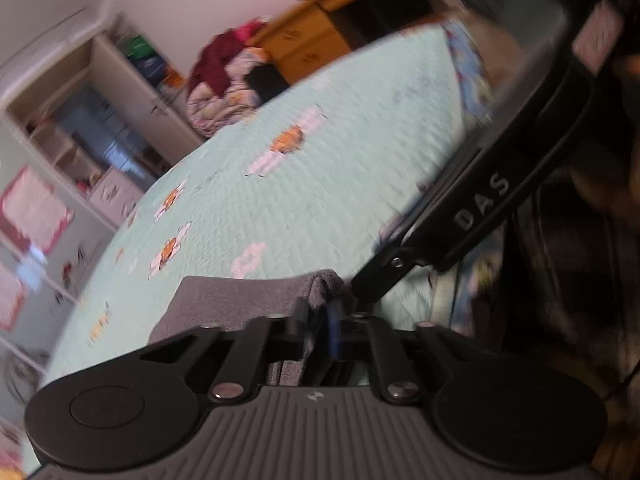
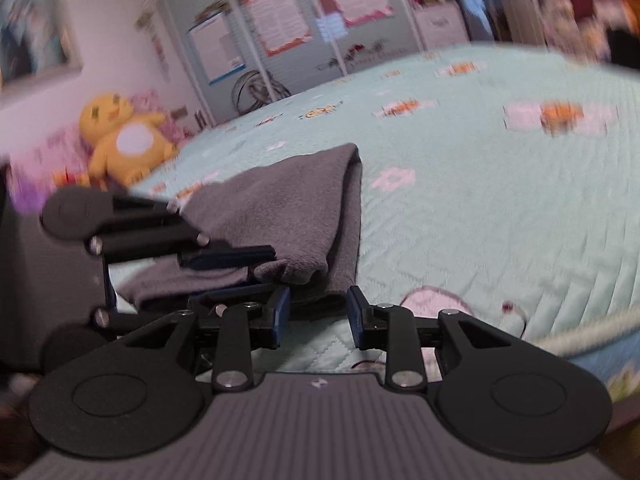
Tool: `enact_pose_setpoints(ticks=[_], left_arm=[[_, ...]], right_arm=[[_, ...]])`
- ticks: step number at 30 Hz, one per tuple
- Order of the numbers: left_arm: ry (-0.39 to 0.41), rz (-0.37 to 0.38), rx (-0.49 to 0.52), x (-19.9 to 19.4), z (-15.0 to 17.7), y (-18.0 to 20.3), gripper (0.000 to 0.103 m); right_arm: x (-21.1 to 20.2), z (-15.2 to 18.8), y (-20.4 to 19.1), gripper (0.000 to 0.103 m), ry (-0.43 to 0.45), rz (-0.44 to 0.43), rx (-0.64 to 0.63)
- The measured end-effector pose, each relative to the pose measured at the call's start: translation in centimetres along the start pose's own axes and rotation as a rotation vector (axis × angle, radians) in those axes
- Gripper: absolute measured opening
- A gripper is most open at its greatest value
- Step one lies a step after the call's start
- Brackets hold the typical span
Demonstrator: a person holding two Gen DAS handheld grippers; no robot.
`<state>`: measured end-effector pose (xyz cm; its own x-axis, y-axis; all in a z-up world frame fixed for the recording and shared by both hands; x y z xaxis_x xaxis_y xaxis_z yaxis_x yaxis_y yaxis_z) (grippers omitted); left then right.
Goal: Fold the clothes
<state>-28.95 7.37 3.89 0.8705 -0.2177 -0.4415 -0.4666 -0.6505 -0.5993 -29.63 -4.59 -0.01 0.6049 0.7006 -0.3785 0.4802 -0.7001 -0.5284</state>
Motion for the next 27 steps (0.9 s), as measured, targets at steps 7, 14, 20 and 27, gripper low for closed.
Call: enact_pose_setpoints(ticks=[7,14,20,27], left_arm=[[-0.026,0.029,-0.247,-0.1,-0.1,-3.9,0.008],[-0.034,0.036,-0.279,0.2,-0.4,-4.5,0.008],[-0.032,0.036,-0.282,0.0,-0.5,-4.5,0.006],[-0.038,0.106,-0.275,0.2,-0.7,-4.5,0.006]], right_arm=[[-0.4,-0.5,3.7,0.032,0.070,-0.159,0.394],[1.0,-1.7,-2.0,0.032,0.055,-0.020,-0.026],[2.7,-1.6,-5.1,0.032,0.017,0.121,-0.270],[3.5,-0.8,-5.9,0.033,0.052,0.198,-0.340]])
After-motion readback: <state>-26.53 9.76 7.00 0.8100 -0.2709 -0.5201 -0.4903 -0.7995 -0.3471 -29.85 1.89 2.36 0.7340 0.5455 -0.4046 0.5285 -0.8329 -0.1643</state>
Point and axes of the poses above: each gripper's, at about its wrist camera, not at the fingertips, and x roughly the way its jaws point, y to its right, z to its underside, the point moved 4 cm from there along x, roughly the way its jaws point, and after that the axes turned 10 degrees about -z, right-handed, at the moved point
